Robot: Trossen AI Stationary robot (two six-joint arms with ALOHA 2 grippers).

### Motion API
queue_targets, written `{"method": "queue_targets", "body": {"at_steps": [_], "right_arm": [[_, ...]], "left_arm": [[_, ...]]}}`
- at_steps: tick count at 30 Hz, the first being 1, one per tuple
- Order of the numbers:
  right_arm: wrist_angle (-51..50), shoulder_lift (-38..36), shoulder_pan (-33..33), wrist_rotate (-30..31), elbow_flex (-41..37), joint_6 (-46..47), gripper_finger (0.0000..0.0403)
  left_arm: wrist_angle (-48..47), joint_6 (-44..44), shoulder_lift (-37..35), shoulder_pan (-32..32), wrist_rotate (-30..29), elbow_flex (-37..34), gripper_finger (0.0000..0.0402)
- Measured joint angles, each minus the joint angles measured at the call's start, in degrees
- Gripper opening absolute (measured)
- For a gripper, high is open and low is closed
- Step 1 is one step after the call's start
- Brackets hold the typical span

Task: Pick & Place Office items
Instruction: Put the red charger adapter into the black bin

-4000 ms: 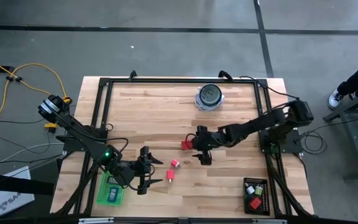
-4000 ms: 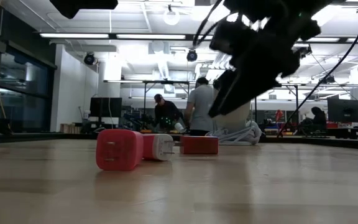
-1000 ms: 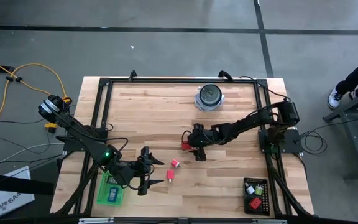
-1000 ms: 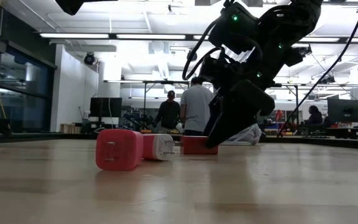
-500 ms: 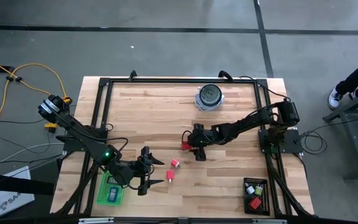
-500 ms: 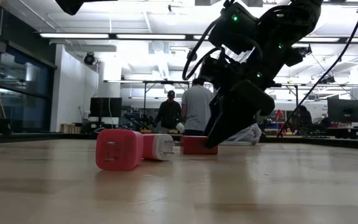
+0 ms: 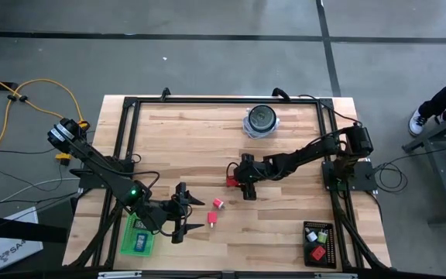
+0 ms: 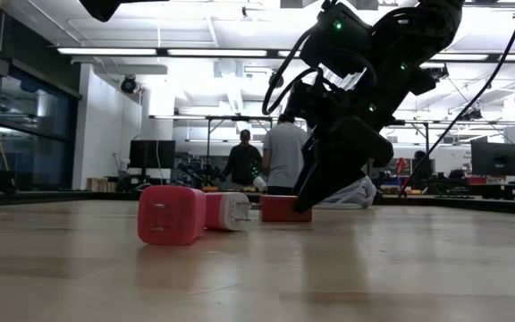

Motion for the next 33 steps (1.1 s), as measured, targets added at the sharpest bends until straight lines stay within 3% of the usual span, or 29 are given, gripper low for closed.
{"method": "queue_targets", "body": {"at_steps": [24,33], "right_arm": [[0.86,-0.04,0.44,-0.09,0.00,0.00,0.0196],[-0.12,-4.58,1.59,-1.55,0.46,-0.53,0.0196]], "left_arm": [[0.00,-0.01,0.00,0.00,-0.01,0.00,0.0317],[0.00,-0.02,0.00,0.02,-0.01,0.02,0.0317]]}}
